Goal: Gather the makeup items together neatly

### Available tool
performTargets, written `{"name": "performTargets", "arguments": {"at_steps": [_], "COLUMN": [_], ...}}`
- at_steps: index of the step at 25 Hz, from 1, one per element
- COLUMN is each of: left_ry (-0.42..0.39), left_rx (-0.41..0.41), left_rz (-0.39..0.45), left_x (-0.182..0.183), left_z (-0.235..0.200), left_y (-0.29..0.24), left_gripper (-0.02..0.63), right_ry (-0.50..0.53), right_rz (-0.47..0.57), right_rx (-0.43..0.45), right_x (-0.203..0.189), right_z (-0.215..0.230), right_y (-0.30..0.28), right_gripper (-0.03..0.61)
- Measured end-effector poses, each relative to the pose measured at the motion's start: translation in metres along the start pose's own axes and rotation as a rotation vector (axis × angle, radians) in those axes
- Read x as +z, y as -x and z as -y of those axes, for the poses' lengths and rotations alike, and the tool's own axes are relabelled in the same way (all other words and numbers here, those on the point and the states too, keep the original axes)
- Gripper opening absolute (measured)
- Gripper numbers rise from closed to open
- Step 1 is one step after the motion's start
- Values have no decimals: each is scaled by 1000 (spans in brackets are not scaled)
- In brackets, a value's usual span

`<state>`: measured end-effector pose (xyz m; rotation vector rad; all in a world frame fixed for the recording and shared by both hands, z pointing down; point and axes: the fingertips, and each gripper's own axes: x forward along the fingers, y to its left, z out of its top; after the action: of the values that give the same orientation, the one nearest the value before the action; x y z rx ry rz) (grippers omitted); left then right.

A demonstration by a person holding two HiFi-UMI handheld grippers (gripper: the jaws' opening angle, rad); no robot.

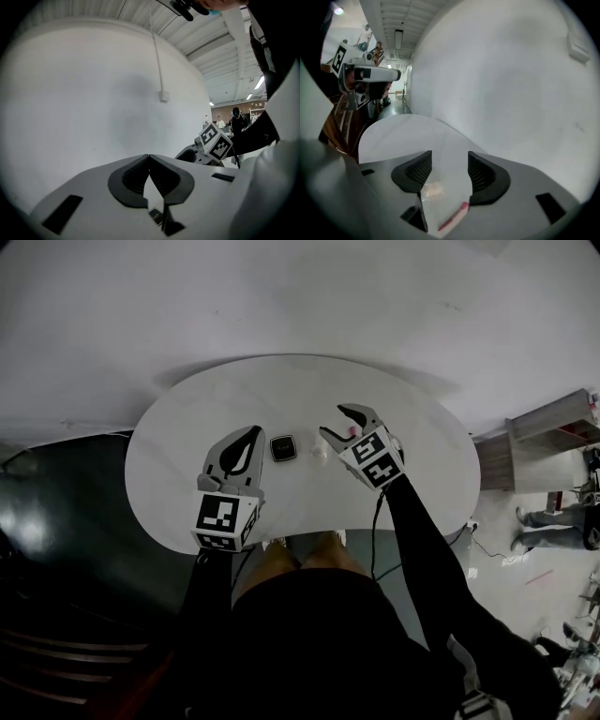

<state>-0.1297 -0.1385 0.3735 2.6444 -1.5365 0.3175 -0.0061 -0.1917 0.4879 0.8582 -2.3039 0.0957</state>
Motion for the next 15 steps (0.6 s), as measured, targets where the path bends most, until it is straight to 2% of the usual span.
{"name": "performTargets", "arguments": {"at_steps": [3, 6, 8, 11, 15], "left_ry": [-8, -15, -21, -31, -42], "left_rx": [4, 16, 24, 38, 79], "left_rz": [4, 10, 15, 19, 35], "left_x": [6, 12, 16, 21, 30], "left_z": [8, 16, 22, 31, 40], "left_y": [-7, -13, -15, -21, -30], "left_gripper": [17, 17, 17, 17, 17], "right_ry": [-77, -128, -120, -94, -113], "right_rz": [91, 169, 206, 251, 324], "right_rx": [-80, -134, -171, -217, -257], "right_x": [4, 6, 7, 7, 10], "right_z": [19, 34, 40, 48, 61], "right_y": [32, 61, 78, 96, 118], "right_gripper": [218, 141, 117, 43, 28]}}
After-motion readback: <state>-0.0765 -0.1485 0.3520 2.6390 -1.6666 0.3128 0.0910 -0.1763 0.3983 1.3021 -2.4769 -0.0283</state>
